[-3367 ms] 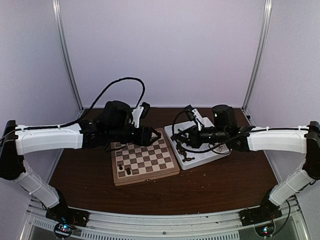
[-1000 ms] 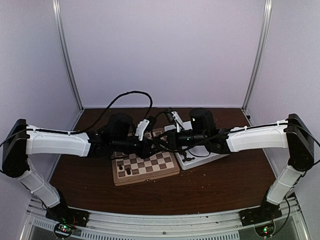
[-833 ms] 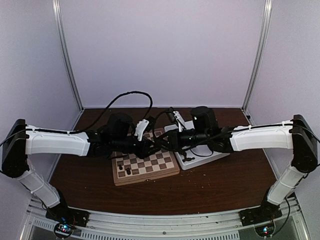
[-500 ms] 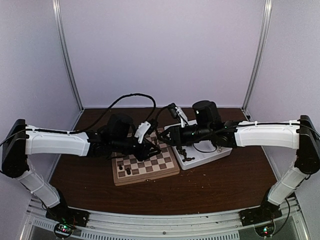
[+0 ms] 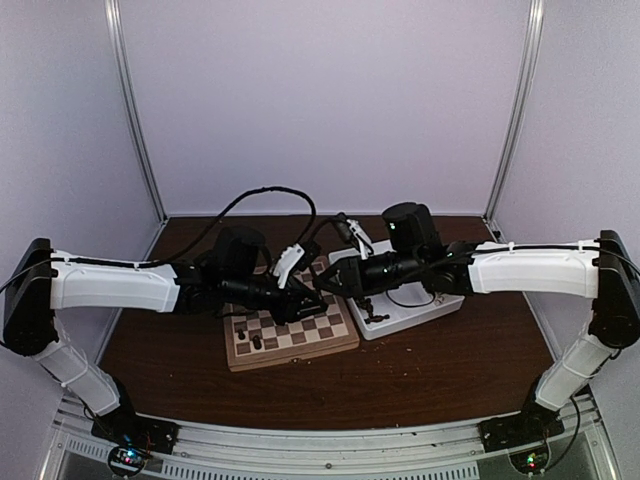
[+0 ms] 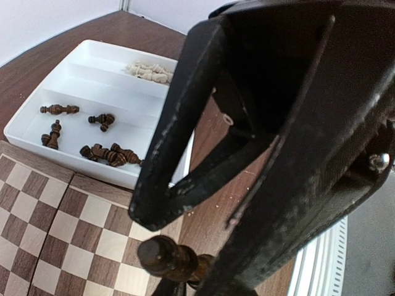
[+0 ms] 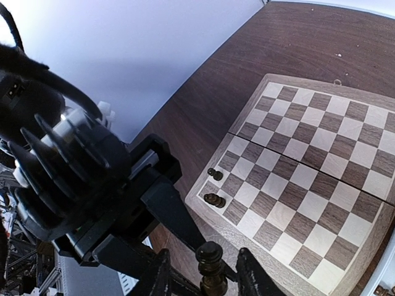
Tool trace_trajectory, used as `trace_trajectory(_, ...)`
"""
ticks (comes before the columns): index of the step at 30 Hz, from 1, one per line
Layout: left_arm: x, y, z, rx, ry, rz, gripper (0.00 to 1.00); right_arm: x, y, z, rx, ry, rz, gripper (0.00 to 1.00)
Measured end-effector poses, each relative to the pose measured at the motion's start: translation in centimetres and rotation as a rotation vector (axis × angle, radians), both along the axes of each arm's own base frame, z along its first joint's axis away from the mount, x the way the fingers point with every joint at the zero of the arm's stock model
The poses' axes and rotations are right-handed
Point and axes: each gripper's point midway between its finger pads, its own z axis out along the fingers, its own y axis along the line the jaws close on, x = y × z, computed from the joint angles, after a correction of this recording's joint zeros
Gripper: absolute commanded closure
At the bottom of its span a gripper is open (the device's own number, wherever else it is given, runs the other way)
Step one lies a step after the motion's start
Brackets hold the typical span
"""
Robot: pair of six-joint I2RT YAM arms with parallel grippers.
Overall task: Set up the chess pieces on the board
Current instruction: Place the chess piece on the chessboard.
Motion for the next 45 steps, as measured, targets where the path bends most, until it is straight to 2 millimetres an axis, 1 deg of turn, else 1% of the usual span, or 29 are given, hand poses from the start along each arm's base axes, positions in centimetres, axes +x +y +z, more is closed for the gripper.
trace_trajectory(3, -0.1, 0.0, 0.0, -0.003, 0.003, -0.006, 0.99, -0.2, 0.1, -0.1, 0.002, 0.010, 0.015, 0.66)
trace_trajectory(8, -0.3, -0.1, 0.1, -0.005, 0.006, -0.014, 0.99, -0.4, 0.3, -0.4, 0.001, 0.018, 0.028, 0.76)
trace_trajectory(12, -0.3, -0.1, 0.1, -0.006, 0.006, -0.017, 0.99, -0.3, 0.4, -0.4, -0.002, 0.023, 0.031, 0.86)
trace_trajectory(16, -0.3, -0.1, 0.1, -0.006, 0.005, -0.020, 0.97, -0.3, 0.4, -0.4, -0.004, 0.022, 0.032, 0.90)
trace_trajectory(19, -0.3, -0.1, 0.0, -0.003, 0.004, -0.018, 0.93, -0.2, 0.4, -0.5, -0.008, 0.020, 0.028, 0.95)
trace_trajectory(22, -0.2, 0.0, -0.1, 0.002, 0.002, -0.014, 0.85, -0.2, 0.4, -0.5, -0.012, 0.007, 0.028, 0.99)
trace_trajectory(24, -0.2, 0.0, -0.1, 0.004, 0.001, -0.010, 0.82, -0.1, 0.3, -0.6, -0.015, 0.001, 0.025, 1.00)
trace_trajectory(28, 0.1, 0.3, -0.1, 0.012, -0.011, 0.013, 0.82, 0.1, 0.3, -0.5, -0.018, -0.011, 0.017, 1.00)
trace_trajectory(29, 0.2, 0.4, -0.2, 0.014, -0.014, 0.020, 0.80, 0.2, 0.3, -0.5, -0.019, -0.014, 0.016, 1.00)
trace_trajectory(31, 0.1, 0.6, -0.1, 0.015, -0.022, 0.029, 0.73, 0.2, 0.3, -0.5, -0.021, -0.021, 0.013, 1.00)
trace_trajectory(35, 0.5, 1.1, -0.3, 0.023, -0.026, 0.061, 0.65, 0.6, 0.0, -0.7, -0.034, -0.045, -0.008, 1.00)
trace_trajectory(39, 0.7, 1.3, -0.5, 0.028, -0.020, 0.077, 0.62, 0.9, -0.7, -1.3, -0.058, -0.059, -0.040, 1.00)
trace_trajectory(41, 0.7, 1.3, -0.5, 0.027, -0.018, 0.078, 0.57, 1.0, -0.9, -1.6, -0.069, -0.063, -0.051, 1.00)
trace_trajectory(45, 0.7, 1.3, -0.5, 0.024, -0.013, 0.082, 0.52, 1.4, -1.4, -2.0, -0.087, -0.081, -0.080, 1.00)
